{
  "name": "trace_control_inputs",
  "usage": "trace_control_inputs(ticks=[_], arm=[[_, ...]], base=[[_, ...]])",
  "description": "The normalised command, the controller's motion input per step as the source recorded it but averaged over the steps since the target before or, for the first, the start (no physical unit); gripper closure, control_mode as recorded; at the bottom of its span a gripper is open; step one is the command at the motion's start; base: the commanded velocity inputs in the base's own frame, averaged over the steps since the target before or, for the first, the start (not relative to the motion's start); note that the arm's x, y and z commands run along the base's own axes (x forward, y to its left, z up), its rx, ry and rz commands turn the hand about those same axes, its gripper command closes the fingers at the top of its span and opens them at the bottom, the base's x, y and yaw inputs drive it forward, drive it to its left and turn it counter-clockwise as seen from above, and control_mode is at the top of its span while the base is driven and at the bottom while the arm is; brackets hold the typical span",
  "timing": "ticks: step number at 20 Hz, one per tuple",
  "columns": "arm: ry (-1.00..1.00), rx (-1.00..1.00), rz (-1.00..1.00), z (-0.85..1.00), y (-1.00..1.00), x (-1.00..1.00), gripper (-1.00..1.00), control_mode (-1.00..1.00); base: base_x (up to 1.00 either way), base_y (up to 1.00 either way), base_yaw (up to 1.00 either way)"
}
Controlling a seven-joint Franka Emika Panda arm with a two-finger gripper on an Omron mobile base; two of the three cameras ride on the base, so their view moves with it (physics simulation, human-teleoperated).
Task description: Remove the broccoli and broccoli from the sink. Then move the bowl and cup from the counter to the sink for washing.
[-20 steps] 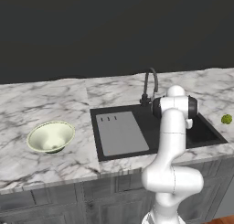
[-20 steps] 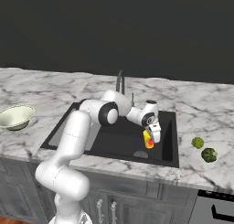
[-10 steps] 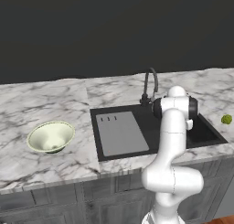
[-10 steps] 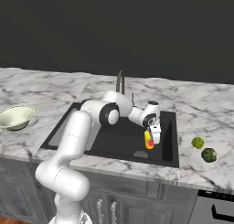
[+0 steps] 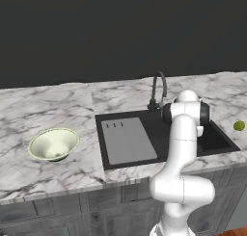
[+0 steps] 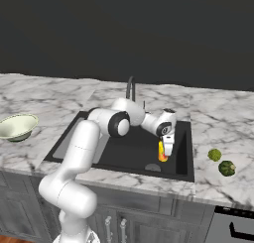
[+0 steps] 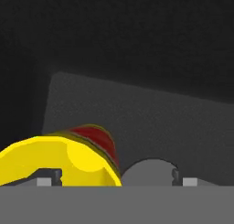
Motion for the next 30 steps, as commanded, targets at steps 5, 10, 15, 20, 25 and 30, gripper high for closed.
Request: trace_control_inputs(ticks=[5,10,15,20,25,30], arm=[[0.03,0.11,-0.05,0.23,0.0,0.0,-1.0,-1.0],[0.0,0.13,-0.03,0.28,0.0,-0.03,-1.0,-1.0],[0.0,0.1,-0.01,0.3,0.0,-0.1,-1.0,-1.0],[-0.07,0.01,0.0,0.31,0.04,-0.17,-1.0,-1.0],[-0.09,0.0,0.0,0.34,0.13,-0.21,-1.0,-1.0],[-0.14,-0.06,0.0,0.26,0.15,-0.3,-1.0,-1.0]], base=[[0.0,0.0,0.0],[0.0,0.0,0.0],[0.0,0.0,0.0],[0.0,0.0,0.0],[0.0,0.0,0.0],[0.0,0.0,0.0]])
